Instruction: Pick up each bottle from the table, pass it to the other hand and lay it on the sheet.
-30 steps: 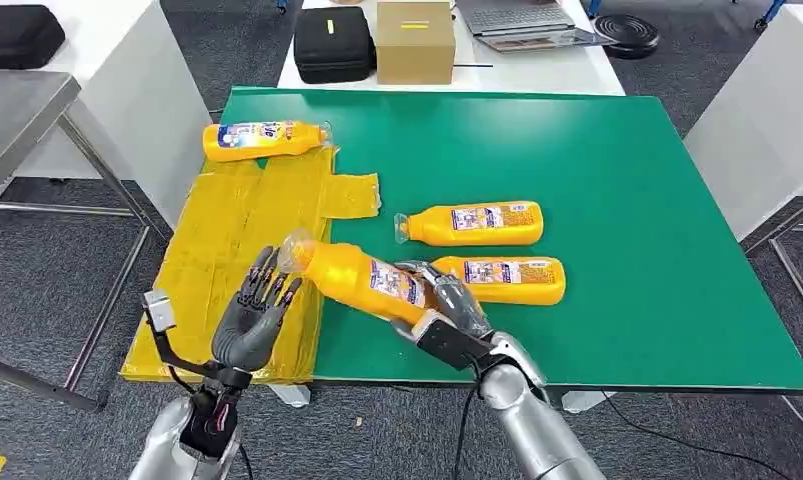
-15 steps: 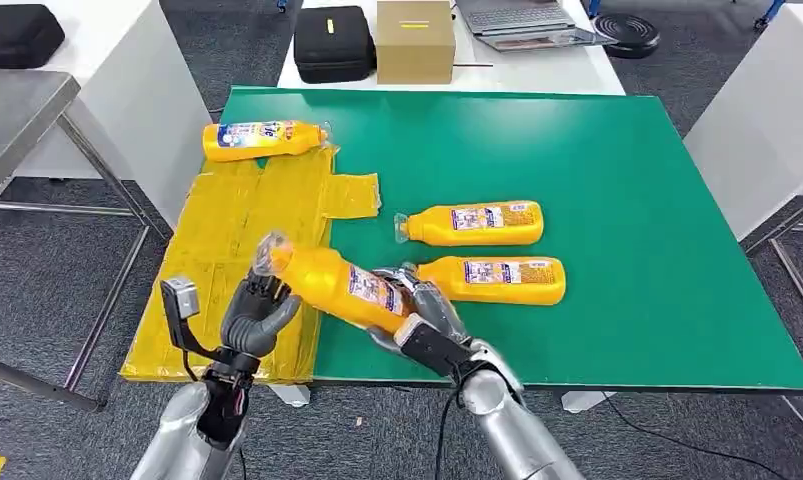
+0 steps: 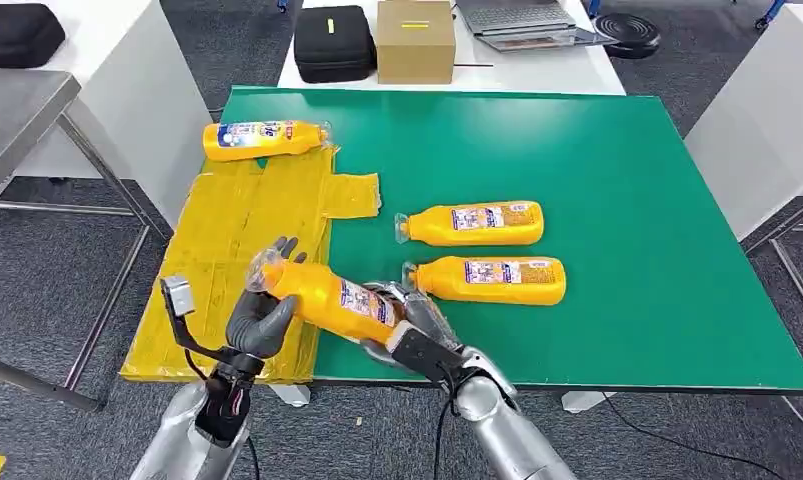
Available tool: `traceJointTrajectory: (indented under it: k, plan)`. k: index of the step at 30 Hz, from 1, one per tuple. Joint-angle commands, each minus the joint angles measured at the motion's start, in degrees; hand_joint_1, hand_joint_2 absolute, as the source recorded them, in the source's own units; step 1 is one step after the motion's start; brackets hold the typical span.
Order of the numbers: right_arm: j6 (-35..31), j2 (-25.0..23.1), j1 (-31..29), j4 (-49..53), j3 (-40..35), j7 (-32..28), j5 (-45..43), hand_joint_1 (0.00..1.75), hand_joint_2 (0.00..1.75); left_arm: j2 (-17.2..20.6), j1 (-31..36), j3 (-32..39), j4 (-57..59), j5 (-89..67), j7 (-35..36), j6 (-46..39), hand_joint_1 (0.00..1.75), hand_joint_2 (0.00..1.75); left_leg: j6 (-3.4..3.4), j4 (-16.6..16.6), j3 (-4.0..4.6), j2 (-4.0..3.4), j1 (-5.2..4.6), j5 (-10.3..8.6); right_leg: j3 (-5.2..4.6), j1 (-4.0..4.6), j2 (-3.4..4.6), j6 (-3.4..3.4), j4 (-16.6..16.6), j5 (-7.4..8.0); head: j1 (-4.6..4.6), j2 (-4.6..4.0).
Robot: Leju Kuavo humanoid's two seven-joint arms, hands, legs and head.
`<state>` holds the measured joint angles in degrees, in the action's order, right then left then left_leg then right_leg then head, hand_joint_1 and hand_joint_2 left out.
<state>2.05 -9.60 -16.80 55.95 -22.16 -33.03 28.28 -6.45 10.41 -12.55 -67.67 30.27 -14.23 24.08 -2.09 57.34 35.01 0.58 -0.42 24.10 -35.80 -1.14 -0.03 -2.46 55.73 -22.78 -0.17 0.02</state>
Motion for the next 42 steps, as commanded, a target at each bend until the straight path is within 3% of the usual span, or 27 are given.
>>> traceJointTrajectory:
  k: [1, 12, 24, 42]
  plan:
    - [-0.2, 2.1, -1.1, -3.6, 2.0, 0.4, -0.1, 1.75, 1.75, 2.2, -0.2, 1.0, 0.6, 1.5, 0.8, 1.3, 0.00, 1.75, 0.07, 0.0, -0.18, -0.03, 0.04, 0.06, 0.18, 0.05, 0.00, 0.06, -0.1, -0.05, 0.00, 0.00]
    - [0.3, 1.3, -0.8, -2.7, 3.6, 1.5, 2.0, 1.75, 1.75, 1.4, 1.7, 0.0, 2.5, -3.4, 0.5, -0.9, 0.00, 1.75, 0.10, 0.0, -0.20, 0.00, 0.06, 0.08, 0.22, 0.06, -0.04, 0.09, 0.0, -0.08, 0.02, 0.00]
    - [2.1, -1.4, -2.9, -6.7, -0.6, 1.1, 3.8, 1.75, 1.75, 0.3, 3.4, -1.9, 5.5, -7.0, -0.9, -2.3, 0.00, 1.75, 0.14, 0.0, -0.34, -0.03, 0.11, 0.15, 0.35, 0.12, -0.02, 0.13, 0.0, -0.14, 0.02, 0.00]
    - [1.1, -1.3, -4.7, -11.1, -4.6, 1.7, 4.7, 1.75, 1.75, 0.7, 3.0, -1.6, 5.3, -6.5, -1.1, -2.8, 0.00, 1.75, 0.11, 0.0, -0.26, -0.05, 0.07, 0.10, 0.25, 0.08, 0.02, 0.10, 0.0, -0.08, 0.00, 0.00]
